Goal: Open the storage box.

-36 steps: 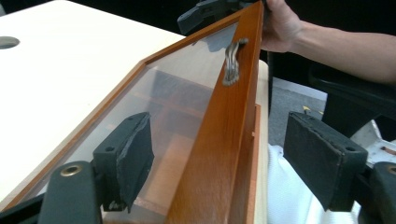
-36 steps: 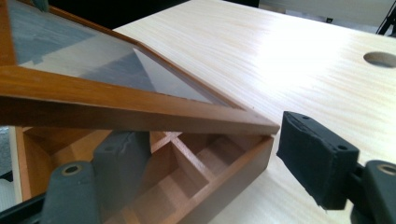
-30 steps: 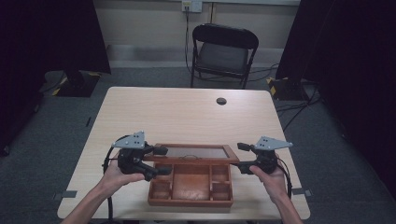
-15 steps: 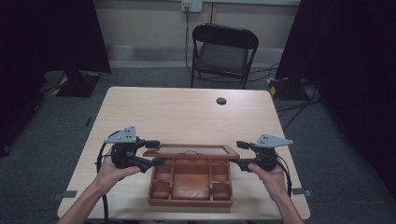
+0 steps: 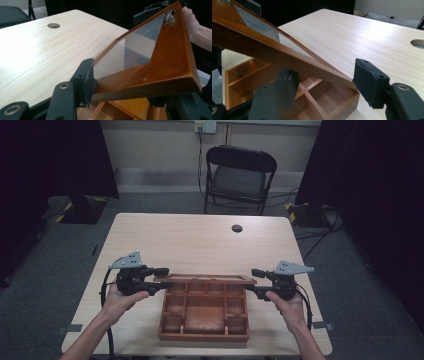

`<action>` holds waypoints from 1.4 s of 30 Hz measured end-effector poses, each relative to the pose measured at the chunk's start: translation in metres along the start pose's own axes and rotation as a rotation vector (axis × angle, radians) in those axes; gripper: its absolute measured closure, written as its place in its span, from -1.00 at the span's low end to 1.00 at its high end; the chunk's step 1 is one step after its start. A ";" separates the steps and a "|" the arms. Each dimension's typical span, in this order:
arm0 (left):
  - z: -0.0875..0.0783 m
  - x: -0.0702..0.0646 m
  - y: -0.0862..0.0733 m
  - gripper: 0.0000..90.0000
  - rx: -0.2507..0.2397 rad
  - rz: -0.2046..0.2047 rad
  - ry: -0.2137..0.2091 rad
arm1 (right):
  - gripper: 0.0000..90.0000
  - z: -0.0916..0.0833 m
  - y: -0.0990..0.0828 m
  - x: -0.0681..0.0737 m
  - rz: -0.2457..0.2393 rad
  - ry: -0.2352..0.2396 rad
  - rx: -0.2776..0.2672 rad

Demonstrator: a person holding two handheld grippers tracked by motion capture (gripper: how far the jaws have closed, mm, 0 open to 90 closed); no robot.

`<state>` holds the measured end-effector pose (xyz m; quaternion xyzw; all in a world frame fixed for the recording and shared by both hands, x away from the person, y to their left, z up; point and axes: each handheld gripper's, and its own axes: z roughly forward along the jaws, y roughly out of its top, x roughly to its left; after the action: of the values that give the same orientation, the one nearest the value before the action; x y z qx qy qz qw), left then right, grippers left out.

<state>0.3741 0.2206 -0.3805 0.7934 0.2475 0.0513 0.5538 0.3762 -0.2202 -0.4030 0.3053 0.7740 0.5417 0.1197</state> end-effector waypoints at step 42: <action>0.016 0.035 0.008 0.06 -0.038 -0.077 0.032 | -0.02 0.036 0.022 0.002 0.045 0.006 -0.005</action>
<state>0.4127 0.2206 -0.3858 0.7717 0.2854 0.0472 0.5664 0.4011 -0.1866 -0.3971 0.3207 0.7659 0.5471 0.1060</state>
